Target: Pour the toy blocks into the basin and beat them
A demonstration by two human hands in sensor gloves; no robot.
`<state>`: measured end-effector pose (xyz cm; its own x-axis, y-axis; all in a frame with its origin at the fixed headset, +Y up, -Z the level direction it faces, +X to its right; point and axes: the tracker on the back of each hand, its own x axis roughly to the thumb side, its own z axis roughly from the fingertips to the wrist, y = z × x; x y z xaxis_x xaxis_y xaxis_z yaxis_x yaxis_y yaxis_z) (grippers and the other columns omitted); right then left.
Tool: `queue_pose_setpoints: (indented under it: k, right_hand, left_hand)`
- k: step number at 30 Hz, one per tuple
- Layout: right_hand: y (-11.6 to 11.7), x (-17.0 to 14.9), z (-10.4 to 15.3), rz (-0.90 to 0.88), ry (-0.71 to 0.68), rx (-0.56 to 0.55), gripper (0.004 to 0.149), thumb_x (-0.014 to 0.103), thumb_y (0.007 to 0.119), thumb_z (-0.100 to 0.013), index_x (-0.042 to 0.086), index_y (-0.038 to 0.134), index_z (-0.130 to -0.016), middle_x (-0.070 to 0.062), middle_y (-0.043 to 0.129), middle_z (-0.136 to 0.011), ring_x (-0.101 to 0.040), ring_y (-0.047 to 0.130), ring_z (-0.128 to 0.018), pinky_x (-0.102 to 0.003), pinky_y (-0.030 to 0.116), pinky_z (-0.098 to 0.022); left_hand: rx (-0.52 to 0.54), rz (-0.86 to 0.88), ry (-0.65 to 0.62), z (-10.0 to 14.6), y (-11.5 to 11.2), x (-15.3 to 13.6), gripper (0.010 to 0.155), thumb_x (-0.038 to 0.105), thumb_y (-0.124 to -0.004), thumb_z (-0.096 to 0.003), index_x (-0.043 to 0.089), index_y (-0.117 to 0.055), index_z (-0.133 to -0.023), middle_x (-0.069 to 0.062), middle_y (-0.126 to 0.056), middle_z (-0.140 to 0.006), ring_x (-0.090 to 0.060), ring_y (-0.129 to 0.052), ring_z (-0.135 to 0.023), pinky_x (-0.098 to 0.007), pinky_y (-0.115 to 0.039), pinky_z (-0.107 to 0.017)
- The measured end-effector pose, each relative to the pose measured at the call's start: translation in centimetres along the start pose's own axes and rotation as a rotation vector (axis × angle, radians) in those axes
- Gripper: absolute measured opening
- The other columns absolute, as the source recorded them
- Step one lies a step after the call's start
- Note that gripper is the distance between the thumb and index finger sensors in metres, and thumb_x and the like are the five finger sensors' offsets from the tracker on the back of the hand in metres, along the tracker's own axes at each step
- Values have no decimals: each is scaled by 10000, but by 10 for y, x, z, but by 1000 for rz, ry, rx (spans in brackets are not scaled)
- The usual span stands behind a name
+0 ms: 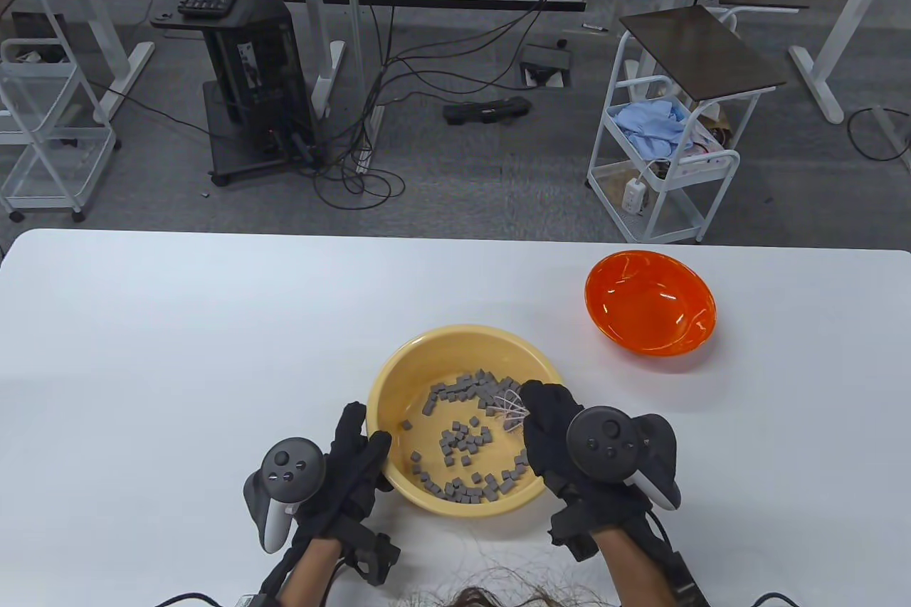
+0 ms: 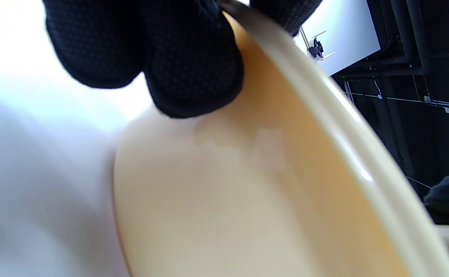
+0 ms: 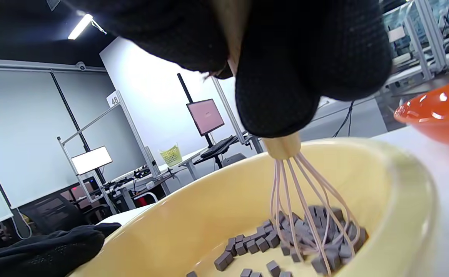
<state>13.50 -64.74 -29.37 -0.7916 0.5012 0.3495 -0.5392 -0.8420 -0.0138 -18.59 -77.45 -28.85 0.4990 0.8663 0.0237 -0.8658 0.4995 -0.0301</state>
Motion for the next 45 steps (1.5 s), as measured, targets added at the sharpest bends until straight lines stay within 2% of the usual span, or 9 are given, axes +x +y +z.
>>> queue_pose_setpoints:
  k: [3,7,12,15,23,29,32,38,45]
  right_hand:
    - [7,-7,-4,-70,-11,28,415,139,738,-663,22,636,-1048,-377,650,-1027,-450,948,-604,-559,823,-528]
    - [16,-18,-10,-255,-20,93,423,135,718,-672,20,609,-1064,-389,582,-1067,-503,905,-677,-600,777,-579]
    - [29,-19,-19,-409,-48,145,420,133,707,-680,22,602,-1071,-390,555,-1088,-527,882,-711,-617,753,-602]
    - [34,-14,-20,-474,-75,218,417,128,705,-683,20,602,-1072,-388,551,-1093,-534,875,-711,-622,744,-605]
    - [23,0,-16,-451,-132,312,396,124,710,-681,19,642,-1057,-383,603,-1078,-522,897,-656,-613,760,-569]
    - [7,16,-7,-364,-189,365,363,125,726,-668,23,702,-1016,-370,679,-1034,-450,917,-530,-561,788,-472]
    - [-4,21,-2,-271,-194,348,351,133,742,-656,38,735,-994,-346,737,-995,-385,926,-441,-508,807,-395]
    - [-30,18,7,-111,-134,327,351,136,751,-659,47,733,-998,-330,757,-983,-348,924,-410,-480,813,-369]
    - [-37,8,7,-38,-59,250,350,128,750,-664,37,727,-1002,-339,750,-987,-358,926,-423,-489,817,-379]
  left_hand:
    - [3,3,1,0,0,1,670,313,-642,-691,-94,-354,-1138,-213,-865,-757,-114,-1025,-468,-476,-879,-493]
    - [3,9,3,0,0,1,666,309,-644,-691,-92,-356,-1138,-217,-861,-759,-117,-1023,-472,-479,-877,-495]
    - [1,14,3,0,0,1,671,310,-645,-690,-94,-353,-1140,-215,-864,-759,-120,-1024,-473,-482,-876,-495]
    - [-4,7,4,0,1,1,669,310,-644,-690,-96,-355,-1136,-215,-864,-759,-119,-1024,-474,-481,-877,-495]
    - [-9,12,25,-1,1,2,681,312,-645,-689,-131,-360,-1121,-215,-868,-755,-116,-1032,-471,-474,-882,-489]
    - [-5,9,30,0,1,2,687,318,-641,-690,-143,-361,-1115,-215,-877,-752,-115,-1041,-472,-470,-887,-485]
    - [0,7,29,1,1,2,690,321,-640,-691,-146,-359,-1113,-212,-876,-752,-111,-1045,-469,-465,-891,-483]
    - [13,0,29,1,0,2,684,318,-638,-692,-139,-357,-1117,-212,-875,-752,-110,-1044,-470,-464,-891,-483]
    - [19,-7,22,2,-1,3,665,310,-634,-693,-106,-359,-1132,-222,-863,-768,-126,-1035,-487,-482,-879,-495]
